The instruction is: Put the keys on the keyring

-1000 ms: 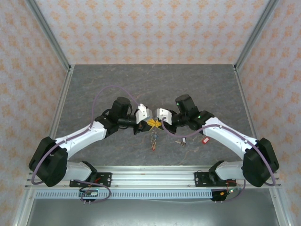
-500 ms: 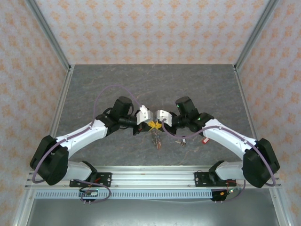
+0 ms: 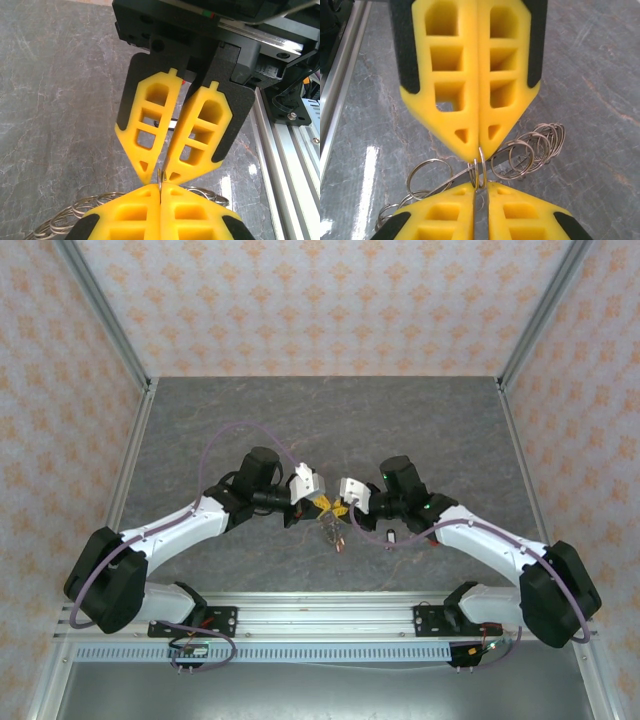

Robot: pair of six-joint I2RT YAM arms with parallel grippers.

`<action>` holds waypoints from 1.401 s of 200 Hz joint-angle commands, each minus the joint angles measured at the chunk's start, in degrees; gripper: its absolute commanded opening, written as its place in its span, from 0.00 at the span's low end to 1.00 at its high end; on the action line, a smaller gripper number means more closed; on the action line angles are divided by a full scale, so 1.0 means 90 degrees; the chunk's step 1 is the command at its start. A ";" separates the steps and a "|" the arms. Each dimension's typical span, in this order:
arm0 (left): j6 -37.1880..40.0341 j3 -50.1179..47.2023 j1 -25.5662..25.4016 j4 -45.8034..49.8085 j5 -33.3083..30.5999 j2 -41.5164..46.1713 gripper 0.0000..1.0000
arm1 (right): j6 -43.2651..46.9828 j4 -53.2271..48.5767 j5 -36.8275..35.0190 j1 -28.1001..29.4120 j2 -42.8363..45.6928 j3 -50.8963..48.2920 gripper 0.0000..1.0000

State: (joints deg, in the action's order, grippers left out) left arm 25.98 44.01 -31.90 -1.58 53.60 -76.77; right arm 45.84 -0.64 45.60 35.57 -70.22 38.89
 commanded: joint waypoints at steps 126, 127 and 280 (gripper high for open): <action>0.0141 0.0149 -0.0034 0.0045 0.0119 0.0200 0.00 | 0.0362 -0.0608 0.0023 0.0002 0.0093 0.0335 0.29; 0.0141 0.0149 -0.0037 0.0047 0.0118 0.0200 0.00 | 0.0344 -0.0581 0.0032 -0.0003 0.0095 0.0331 0.29; 0.0112 0.0167 -0.0035 0.0041 0.0291 0.0192 0.00 | -0.0054 0.0102 0.0094 -0.0005 -0.0010 0.0179 0.16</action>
State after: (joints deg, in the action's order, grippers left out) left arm 26.04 44.05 -31.90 -0.64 53.58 -76.77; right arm 44.80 -1.10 46.70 35.57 -70.00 40.34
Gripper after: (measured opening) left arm 0.040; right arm 0.176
